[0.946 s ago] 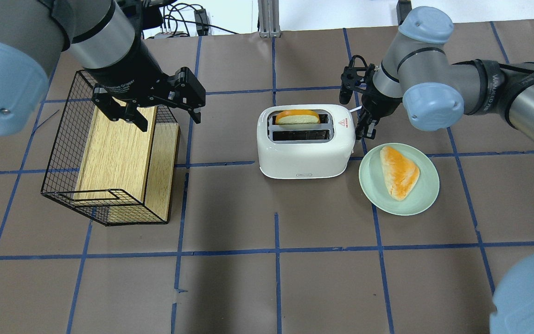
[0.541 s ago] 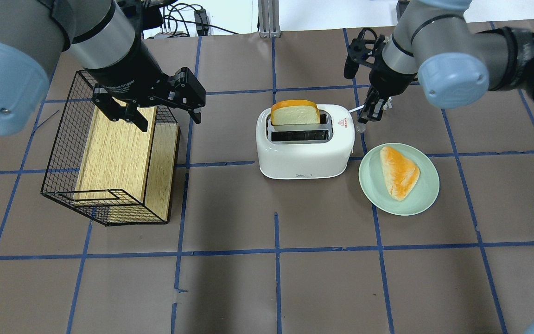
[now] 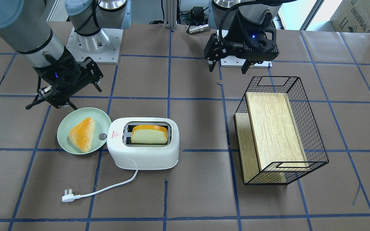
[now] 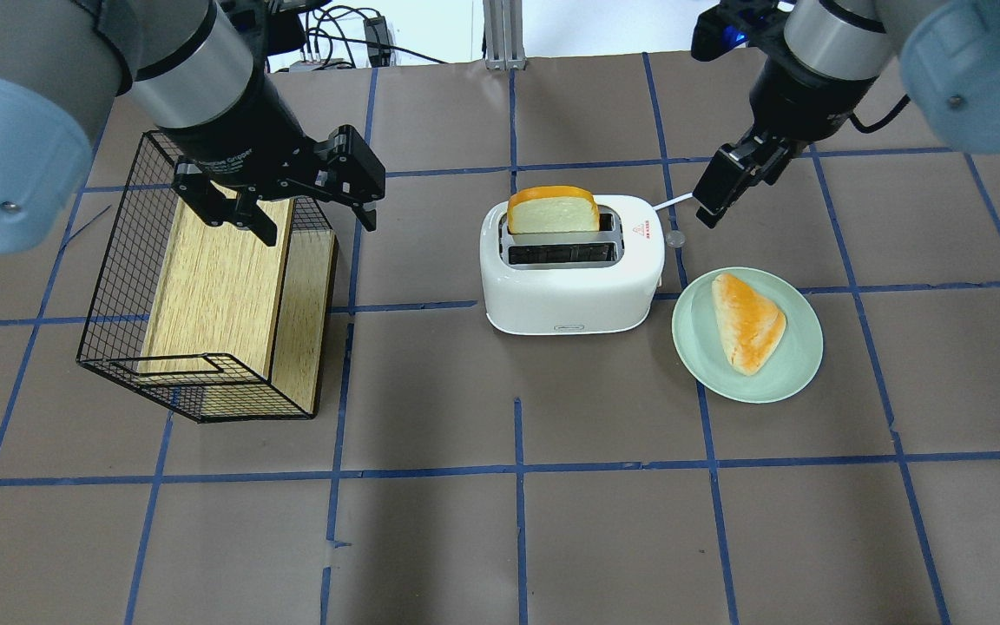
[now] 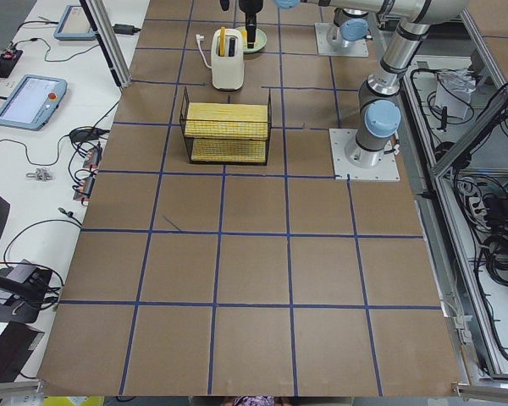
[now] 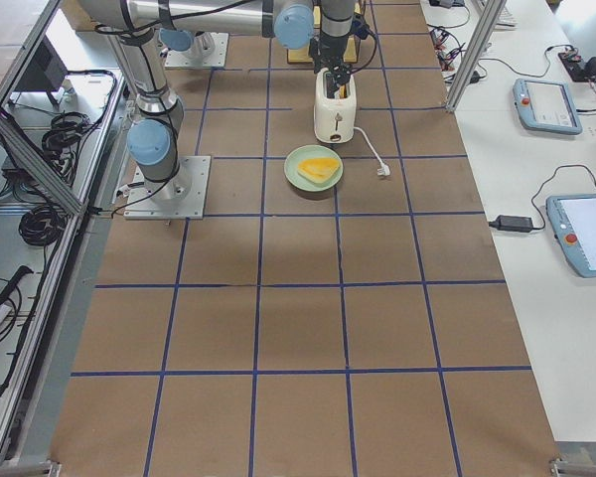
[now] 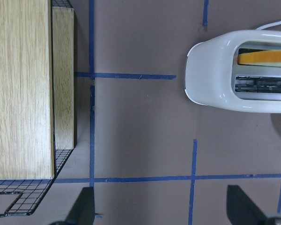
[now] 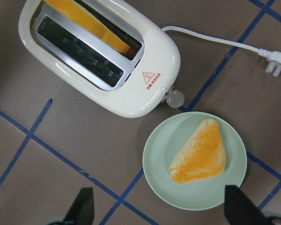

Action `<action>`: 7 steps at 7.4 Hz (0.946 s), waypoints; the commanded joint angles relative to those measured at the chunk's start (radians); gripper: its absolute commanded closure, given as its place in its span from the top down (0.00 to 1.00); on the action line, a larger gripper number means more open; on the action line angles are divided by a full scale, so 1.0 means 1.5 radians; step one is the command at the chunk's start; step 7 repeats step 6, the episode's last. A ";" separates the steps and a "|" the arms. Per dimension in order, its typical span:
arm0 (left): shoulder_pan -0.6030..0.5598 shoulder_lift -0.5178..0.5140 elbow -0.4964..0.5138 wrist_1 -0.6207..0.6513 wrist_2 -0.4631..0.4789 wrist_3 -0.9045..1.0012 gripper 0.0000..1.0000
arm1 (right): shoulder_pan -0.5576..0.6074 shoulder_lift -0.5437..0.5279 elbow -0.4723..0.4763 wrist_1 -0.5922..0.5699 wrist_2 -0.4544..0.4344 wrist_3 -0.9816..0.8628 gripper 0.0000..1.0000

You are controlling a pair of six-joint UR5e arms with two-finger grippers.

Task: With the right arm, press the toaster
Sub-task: 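Lift the right gripper up and away from the toaster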

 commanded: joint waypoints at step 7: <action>0.000 0.000 0.000 0.000 0.000 0.000 1.00 | 0.000 -0.039 0.017 0.017 -0.041 0.158 1.00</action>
